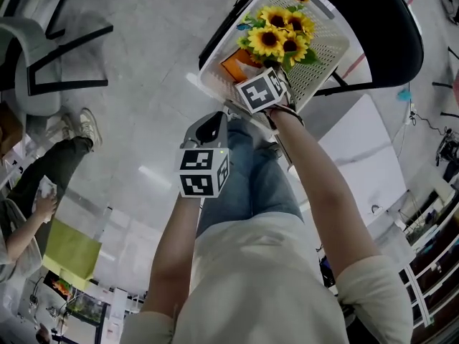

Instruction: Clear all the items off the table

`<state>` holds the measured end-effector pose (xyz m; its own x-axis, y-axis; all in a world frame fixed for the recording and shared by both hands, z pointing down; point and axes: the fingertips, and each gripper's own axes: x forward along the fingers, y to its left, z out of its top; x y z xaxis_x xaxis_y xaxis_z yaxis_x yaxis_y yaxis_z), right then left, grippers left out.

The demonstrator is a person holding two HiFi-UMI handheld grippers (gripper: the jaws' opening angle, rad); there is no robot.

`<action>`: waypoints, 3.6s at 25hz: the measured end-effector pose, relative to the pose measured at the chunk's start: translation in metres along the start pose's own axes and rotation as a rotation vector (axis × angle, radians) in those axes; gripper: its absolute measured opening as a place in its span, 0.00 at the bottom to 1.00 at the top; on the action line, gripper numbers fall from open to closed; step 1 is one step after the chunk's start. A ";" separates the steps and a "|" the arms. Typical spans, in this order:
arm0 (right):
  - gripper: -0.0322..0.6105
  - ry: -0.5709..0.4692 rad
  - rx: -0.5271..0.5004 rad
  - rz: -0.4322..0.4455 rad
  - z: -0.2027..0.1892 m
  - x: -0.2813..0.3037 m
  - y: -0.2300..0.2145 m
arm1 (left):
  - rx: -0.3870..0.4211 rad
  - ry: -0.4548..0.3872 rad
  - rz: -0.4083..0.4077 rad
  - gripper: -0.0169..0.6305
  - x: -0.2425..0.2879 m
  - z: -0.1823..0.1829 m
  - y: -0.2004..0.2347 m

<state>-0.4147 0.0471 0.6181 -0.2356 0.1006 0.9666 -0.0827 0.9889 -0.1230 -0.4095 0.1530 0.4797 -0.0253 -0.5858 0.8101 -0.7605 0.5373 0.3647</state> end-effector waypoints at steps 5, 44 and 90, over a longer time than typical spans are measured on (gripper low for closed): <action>0.75 -0.021 0.005 -0.013 0.000 -0.028 -0.002 | 0.021 -0.012 -0.008 0.04 -0.010 0.004 -0.011; 0.05 -0.345 0.206 -0.127 -0.026 -0.251 0.014 | 0.167 -0.112 -0.126 0.04 -0.069 0.061 -0.084; 0.05 -0.517 0.661 -0.316 -0.279 -0.363 -0.032 | 0.628 0.024 -0.404 0.04 -0.056 -0.038 -0.334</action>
<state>-0.0563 0.0091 0.3334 -0.5008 -0.3856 0.7750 -0.7211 0.6811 -0.1271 -0.1297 0.0293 0.3299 0.3430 -0.6470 0.6810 -0.9353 -0.1685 0.3111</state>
